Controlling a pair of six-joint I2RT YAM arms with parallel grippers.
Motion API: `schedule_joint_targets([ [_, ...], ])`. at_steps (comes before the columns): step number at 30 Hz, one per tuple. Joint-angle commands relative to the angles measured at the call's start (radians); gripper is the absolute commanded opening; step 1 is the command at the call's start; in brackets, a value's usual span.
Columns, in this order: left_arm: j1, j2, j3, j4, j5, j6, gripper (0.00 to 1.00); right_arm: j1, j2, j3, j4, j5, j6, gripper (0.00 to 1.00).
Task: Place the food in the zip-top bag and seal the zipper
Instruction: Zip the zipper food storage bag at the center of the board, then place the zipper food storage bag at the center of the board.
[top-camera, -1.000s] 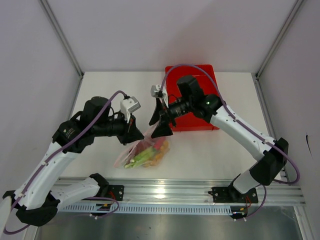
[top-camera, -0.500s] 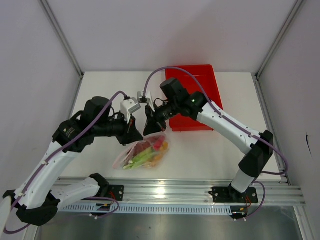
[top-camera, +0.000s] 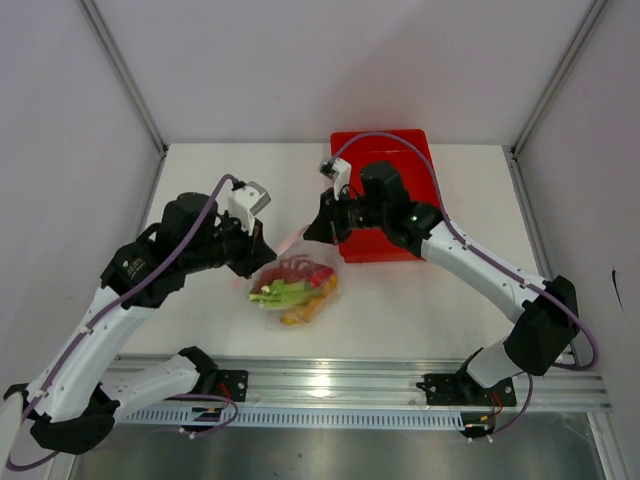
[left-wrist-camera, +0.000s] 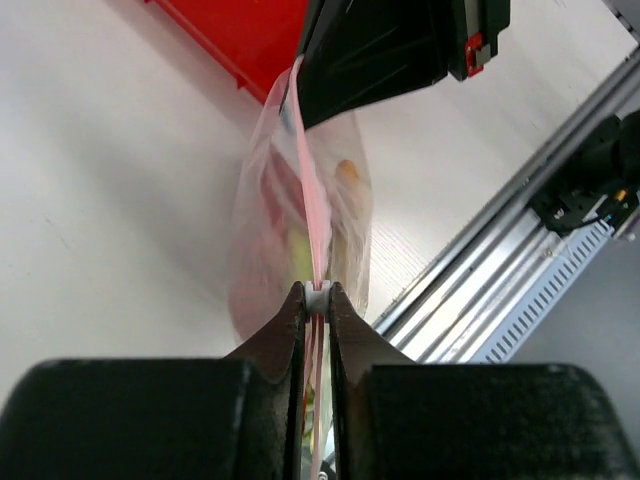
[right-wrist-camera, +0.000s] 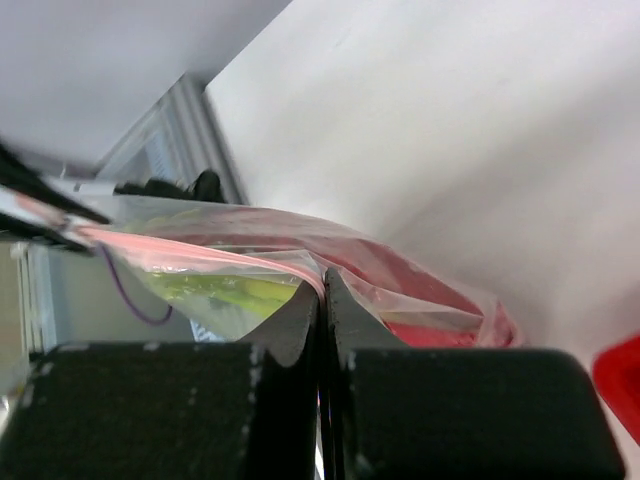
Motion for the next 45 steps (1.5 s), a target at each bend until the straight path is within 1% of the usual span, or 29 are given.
schedule_joint_targets([
  [1, -0.007, -0.057, 0.018, -0.026, -0.069, -0.044, 0.06, -0.098, -0.045, -0.065, 0.129, 0.244, 0.176, 0.00],
  [5, -0.005, -0.069, 0.010, -0.046, -0.121, -0.058, 0.04, -0.141, -0.061, -0.087, 0.104, 0.276, 0.192, 0.00],
  [10, -0.005, -0.103, -0.005, -0.065, -0.169, -0.089, 0.01, -0.143, -0.081, -0.073, 0.066, 0.310, 0.170, 0.00],
  [14, -0.005, -0.137, 0.000, -0.088, -0.202, -0.127, 0.01, -0.128, -0.075, -0.047, 0.057, 0.287, 0.147, 0.00],
  [20, -0.007, -0.186, -0.014, -0.082, -0.310, -0.155, 0.01, -0.056, -0.018, 0.002, 0.052, 0.258, 0.129, 0.00],
  [23, -0.005, -0.201, -0.029, -0.049, -0.372, -0.164, 0.27, -0.020, 0.019, 0.025, 0.072, 0.244, 0.144, 0.00],
  [24, -0.005, -0.207, -0.043, -0.030, -0.411, -0.164, 0.43, -0.013, 0.039, 0.036, 0.080, 0.238, 0.153, 0.00],
  [25, -0.005, -0.216, -0.048, 0.003, -0.437, -0.158, 0.52, -0.001, 0.050, 0.043, 0.090, 0.241, 0.167, 0.00],
  [26, -0.007, -0.227, -0.054, 0.022, -0.464, -0.153, 0.71, 0.003, 0.063, 0.053, 0.096, 0.241, 0.173, 0.00],
  [27, -0.007, -0.230, -0.056, 0.037, -0.500, -0.150, 0.78, 0.006, 0.092, 0.062, 0.104, 0.230, 0.181, 0.00],
  [28, -0.007, -0.232, -0.046, 0.049, -0.586, -0.140, 0.85, 0.006, 0.109, 0.082, 0.113, 0.226, 0.198, 0.00],
  [30, -0.007, -0.242, -0.034, 0.094, -0.684, -0.124, 0.99, 0.007, 0.145, 0.105, 0.132, 0.218, 0.216, 0.00],
  [31, -0.007, -0.249, -0.019, 0.112, -0.768, -0.100, 1.00, 0.007, 0.180, 0.119, 0.138, 0.218, 0.222, 0.00],
  [33, -0.008, -0.265, -0.016, 0.181, -0.802, -0.071, 0.99, 0.004, 0.215, 0.157, 0.161, 0.230, 0.248, 0.00],
  [34, -0.007, -0.272, -0.016, 0.204, -0.778, -0.046, 0.99, 0.004, 0.252, 0.187, 0.178, 0.247, 0.256, 0.00],
  [36, -0.007, -0.278, -0.020, 0.241, -0.727, -0.048, 1.00, -0.002, 0.295, 0.220, 0.198, 0.270, 0.287, 0.00],
  [37, -0.007, -0.282, -0.022, 0.249, -0.692, -0.055, 1.00, -0.008, 0.353, 0.241, 0.208, 0.269, 0.299, 0.00],
  [38, -0.007, -0.284, -0.042, 0.250, -0.629, -0.063, 0.99, -0.016, 0.388, 0.302, 0.208, 0.261, 0.322, 0.00],
  [40, -0.007, -0.293, -0.077, 0.264, -0.572, -0.080, 0.99, -0.031, 0.459, 0.371, 0.201, 0.241, 0.337, 0.00],
  [41, -0.008, -0.298, -0.098, 0.267, -0.530, -0.084, 1.00, -0.034, 0.531, 0.410, 0.198, 0.221, 0.342, 0.00],
  [42, -0.008, -0.302, -0.124, 0.269, -0.518, -0.093, 0.99, -0.037, 0.563, 0.478, 0.193, 0.217, 0.351, 0.00],
  [44, -0.008, -0.319, -0.149, 0.280, -0.486, -0.110, 0.99, -0.039, 0.625, 0.549, 0.172, 0.212, 0.359, 0.00],
  [45, -0.008, -0.324, -0.180, 0.280, -0.465, -0.118, 0.99, -0.037, 0.684, 0.620, 0.161, 0.215, 0.365, 0.00],
])
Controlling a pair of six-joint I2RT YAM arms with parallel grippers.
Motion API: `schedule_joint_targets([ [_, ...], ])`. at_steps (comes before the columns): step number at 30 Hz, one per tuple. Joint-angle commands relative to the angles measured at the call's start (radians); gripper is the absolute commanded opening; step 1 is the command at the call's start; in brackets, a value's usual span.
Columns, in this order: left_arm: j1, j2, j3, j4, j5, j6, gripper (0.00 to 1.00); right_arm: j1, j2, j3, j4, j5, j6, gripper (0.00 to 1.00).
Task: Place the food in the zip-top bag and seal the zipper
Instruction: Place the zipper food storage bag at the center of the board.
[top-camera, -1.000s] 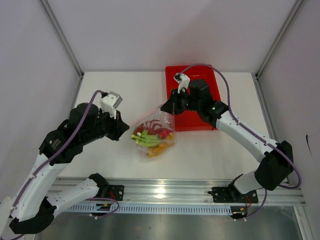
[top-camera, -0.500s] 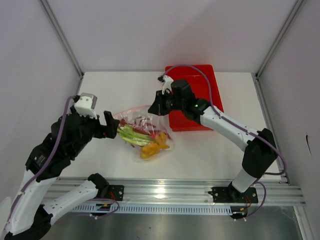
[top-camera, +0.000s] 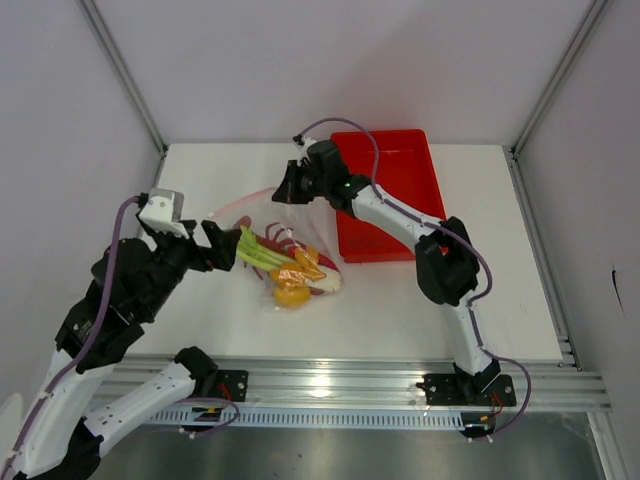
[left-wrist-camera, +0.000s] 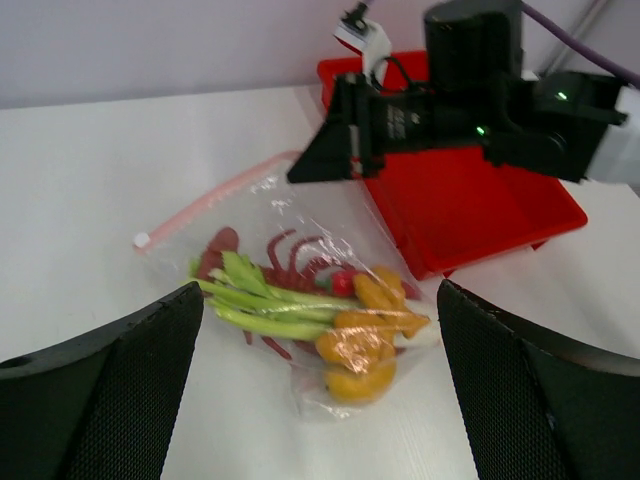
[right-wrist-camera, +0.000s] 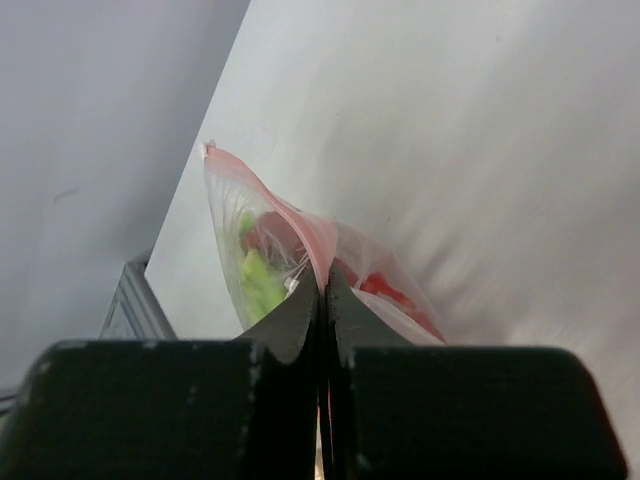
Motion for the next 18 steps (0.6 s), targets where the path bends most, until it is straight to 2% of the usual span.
schedule_joint_targets([
  [1, -0.004, -0.015, -0.057, 0.034, 0.098, -0.041, 1.00, -0.008, 0.132, 0.186, 0.018, -0.001, 0.049, 0.00],
  [6, -0.004, -0.021, -0.098, 0.035, 0.136, -0.087, 0.99, -0.017, 0.237, 0.293, 0.020, 0.061, 0.097, 0.00],
  [9, -0.006, -0.035, -0.112, 0.047, 0.160, -0.099, 0.99, -0.034, 0.291, 0.355, 0.015, 0.043, 0.126, 0.00],
  [12, -0.004, -0.052, -0.132, 0.063, 0.179, -0.108, 1.00, -0.043, 0.309, 0.410, -0.028, 0.017, 0.103, 0.41],
  [13, -0.004, -0.055, -0.143, 0.066, 0.185, -0.108, 1.00, -0.043, 0.303, 0.422, -0.042, 0.028, 0.079, 0.61],
  [15, -0.004, -0.060, -0.148, 0.070, 0.193, -0.116, 1.00, -0.043, 0.280, 0.415, -0.071, 0.049, 0.051, 0.72],
  [16, -0.006, -0.060, -0.152, 0.070, 0.196, -0.119, 0.99, -0.043, 0.248, 0.407, -0.091, 0.068, 0.039, 0.87],
  [17, -0.004, -0.058, -0.154, 0.072, 0.203, -0.124, 0.99, -0.044, 0.230, 0.386, -0.103, 0.078, 0.016, 0.98],
  [18, -0.004, -0.058, -0.157, 0.072, 0.210, -0.134, 0.99, -0.044, 0.204, 0.372, -0.117, 0.091, 0.004, 0.99],
])
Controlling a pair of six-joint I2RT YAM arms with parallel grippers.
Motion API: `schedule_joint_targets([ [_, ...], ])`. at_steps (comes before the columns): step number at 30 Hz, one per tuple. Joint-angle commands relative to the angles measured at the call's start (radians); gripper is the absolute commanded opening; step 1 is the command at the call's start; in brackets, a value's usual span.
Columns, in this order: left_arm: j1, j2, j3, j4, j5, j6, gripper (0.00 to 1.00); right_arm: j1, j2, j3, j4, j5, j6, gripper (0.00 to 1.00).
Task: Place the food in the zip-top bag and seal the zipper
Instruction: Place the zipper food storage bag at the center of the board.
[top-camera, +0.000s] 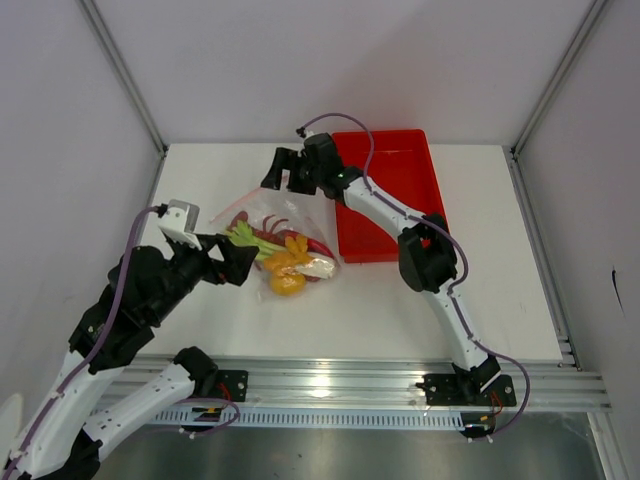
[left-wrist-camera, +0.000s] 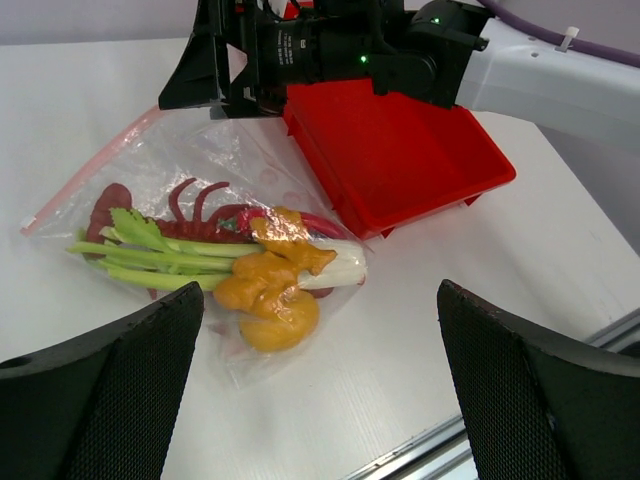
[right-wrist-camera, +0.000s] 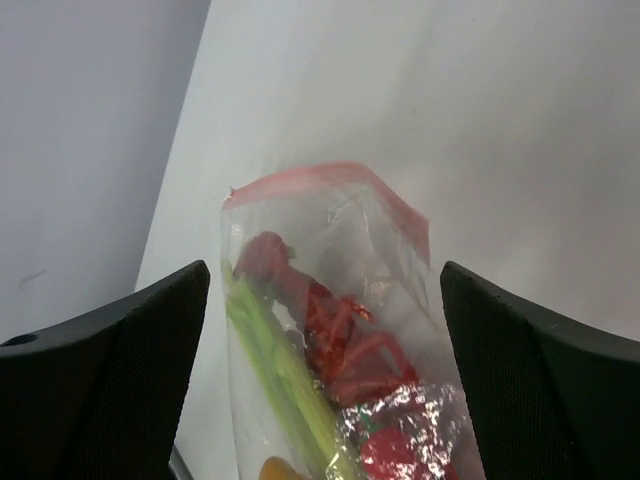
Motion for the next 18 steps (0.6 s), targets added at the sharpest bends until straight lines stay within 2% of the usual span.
schedule_joint_targets([
  [1, -0.006, -0.002, -0.011, 0.041, 0.044, -0.045, 0.99, -0.001, -0.150, -0.008, -0.082, 0.084, -0.072, 0.99],
  [4, -0.004, -0.005, -0.022, 0.051, 0.062, -0.068, 0.99, -0.001, -0.254, -0.093, -0.175, 0.195, -0.130, 0.99],
  [5, -0.004, 0.000, -0.025, 0.052, 0.070, -0.072, 0.99, -0.001, -0.329, -0.122, -0.203, 0.279, -0.145, 0.99],
  [12, -0.003, 0.032, -0.060, 0.098, 0.206, -0.165, 0.99, -0.005, -0.673, -0.485, -0.421, 0.612, -0.237, 0.99],
  [15, -0.003, 0.030, -0.132, 0.181, 0.260, -0.229, 1.00, -0.012, -0.828, -0.698, -0.446, 0.628, -0.218, 1.00],
  [16, -0.003, 0.032, -0.157, 0.204, 0.297, -0.246, 0.99, -0.012, -0.869, -0.816, -0.440, 0.625, -0.199, 0.99],
  [18, -0.003, 0.043, -0.181, 0.253, 0.332, -0.285, 0.99, -0.010, -0.964, -0.937, -0.397, 0.602, -0.188, 0.99],
])
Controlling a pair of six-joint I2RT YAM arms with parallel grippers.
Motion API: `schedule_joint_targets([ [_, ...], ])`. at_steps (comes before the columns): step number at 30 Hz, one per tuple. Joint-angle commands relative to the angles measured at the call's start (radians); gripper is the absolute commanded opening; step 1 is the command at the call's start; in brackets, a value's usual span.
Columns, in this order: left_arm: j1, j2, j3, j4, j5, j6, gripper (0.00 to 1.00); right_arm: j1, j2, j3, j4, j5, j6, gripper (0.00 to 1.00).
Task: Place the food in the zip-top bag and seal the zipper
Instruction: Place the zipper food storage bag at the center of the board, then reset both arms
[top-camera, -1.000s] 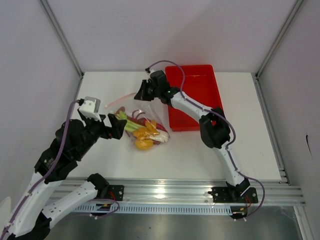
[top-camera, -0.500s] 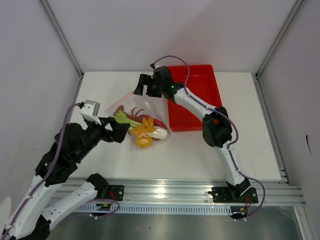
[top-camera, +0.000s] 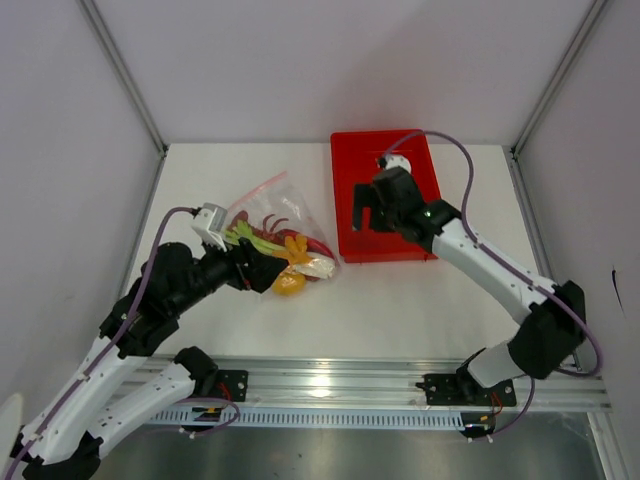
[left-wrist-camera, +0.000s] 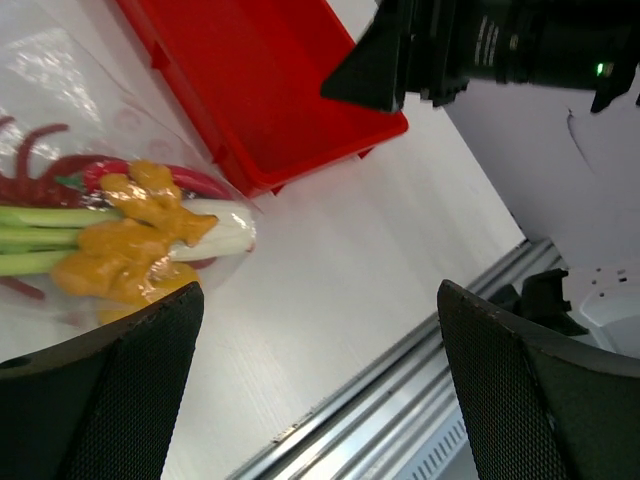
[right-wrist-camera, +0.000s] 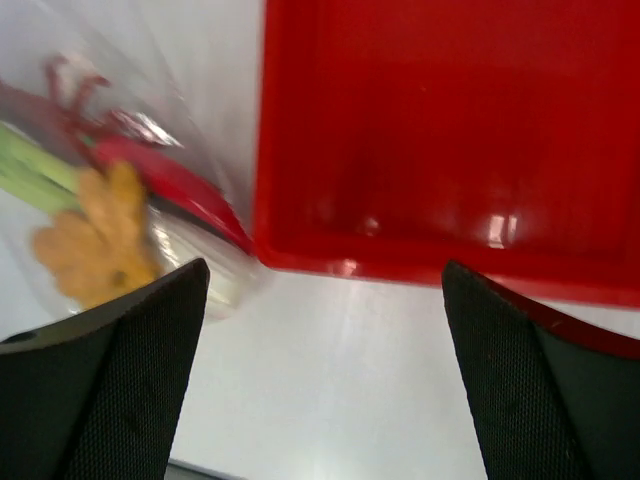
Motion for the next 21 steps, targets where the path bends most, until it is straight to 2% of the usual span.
schedule_joint_targets([
  [1, -0.004, 0.024, -0.040, 0.126, 0.135, -0.106, 1.00, 0.001, -0.175, -0.218, -0.031, 0.049, 0.019, 0.99],
  [2, -0.003, 0.029, -0.055, 0.143, 0.148, -0.123, 1.00, 0.004, -0.223, -0.314, -0.018, 0.043, 0.039, 0.99],
  [5, -0.004, 0.032, -0.085, 0.161, 0.177, -0.143, 0.99, 0.015, -0.404, -0.442, -0.004, 0.035, 0.080, 0.99],
  [11, -0.003, 0.007, -0.151, 0.223, 0.221, -0.193, 1.00, 0.031, -0.665, -0.539, -0.123, 0.107, 0.123, 0.99],
  [17, -0.003, -0.008, -0.207, 0.278, 0.247, -0.232, 1.00, 0.023, -0.785, -0.596, -0.163, 0.090, 0.139, 0.99],
  [21, -0.004, 0.006, -0.212, 0.292, 0.264, -0.241, 0.99, 0.023, -0.794, -0.594, -0.143, 0.056, 0.155, 0.99],
])
